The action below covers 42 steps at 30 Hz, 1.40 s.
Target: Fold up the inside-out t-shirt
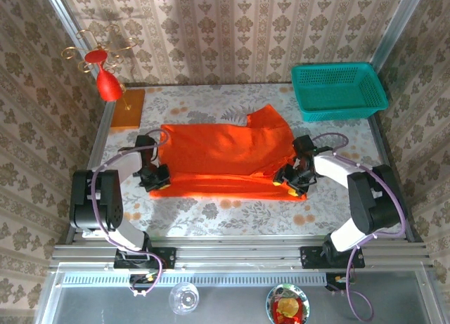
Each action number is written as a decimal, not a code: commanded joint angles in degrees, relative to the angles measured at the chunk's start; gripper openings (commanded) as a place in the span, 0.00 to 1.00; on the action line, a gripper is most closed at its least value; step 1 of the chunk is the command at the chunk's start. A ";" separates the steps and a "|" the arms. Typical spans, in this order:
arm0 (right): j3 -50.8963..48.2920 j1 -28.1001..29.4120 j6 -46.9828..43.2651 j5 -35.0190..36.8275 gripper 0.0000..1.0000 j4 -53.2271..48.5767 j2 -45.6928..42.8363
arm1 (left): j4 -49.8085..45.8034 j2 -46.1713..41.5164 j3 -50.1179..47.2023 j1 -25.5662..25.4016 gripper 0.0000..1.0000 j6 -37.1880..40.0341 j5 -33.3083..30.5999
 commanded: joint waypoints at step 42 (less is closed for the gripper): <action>3.44 13.06 12.00 -7.19 1.00 19.94 1.53 | 6.16 -16.28 -6.46 -9.76 0.08 -7.41 9.67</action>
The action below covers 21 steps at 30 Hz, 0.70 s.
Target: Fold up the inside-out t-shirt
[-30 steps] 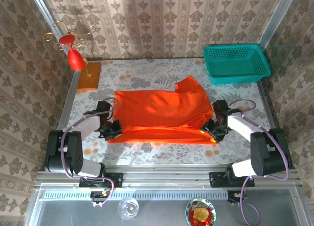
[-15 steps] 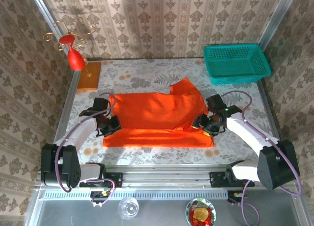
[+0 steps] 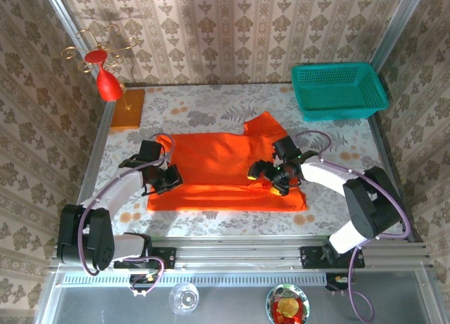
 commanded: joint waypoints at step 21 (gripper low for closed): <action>6.74 -6.16 -9.94 4.37 0.89 -5.96 -4.34 | 10.27 15.87 13.38 -15.71 0.10 -3.06 5.16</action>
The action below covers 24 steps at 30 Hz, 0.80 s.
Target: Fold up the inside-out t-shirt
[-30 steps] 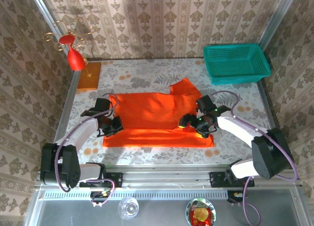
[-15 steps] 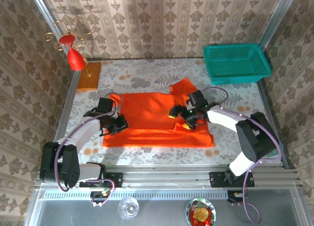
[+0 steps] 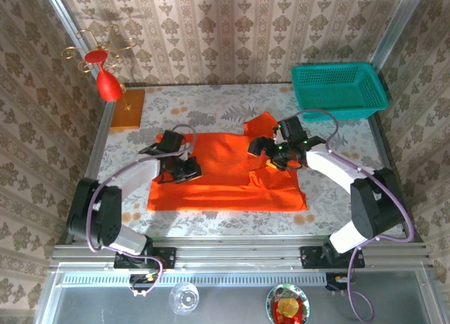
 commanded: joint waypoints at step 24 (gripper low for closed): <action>-19.08 -13.07 -6.76 -0.96 0.73 -3.69 -9.16 | -0.36 34.13 32.16 -21.85 0.05 -1.92 -5.18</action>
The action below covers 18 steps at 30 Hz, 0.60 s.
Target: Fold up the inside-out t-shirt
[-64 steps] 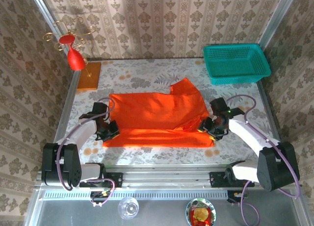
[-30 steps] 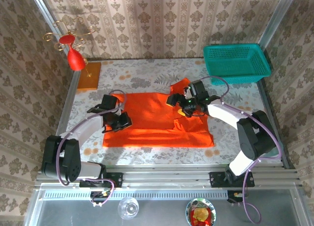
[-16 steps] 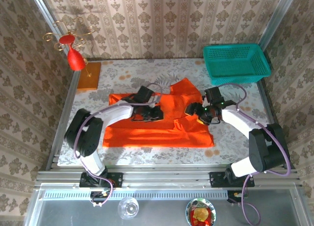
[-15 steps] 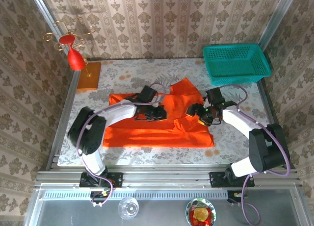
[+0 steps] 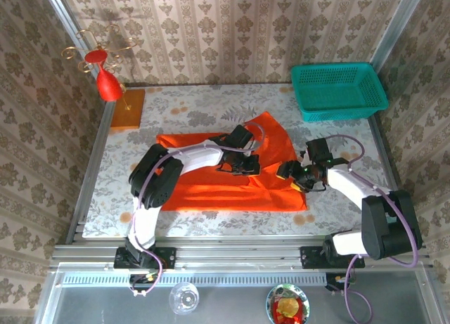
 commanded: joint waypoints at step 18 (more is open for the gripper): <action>6.32 0.64 -2.25 8.66 0.75 -11.49 -4.30 | -3.70 -8.68 -1.86 3.98 0.12 4.44 -5.92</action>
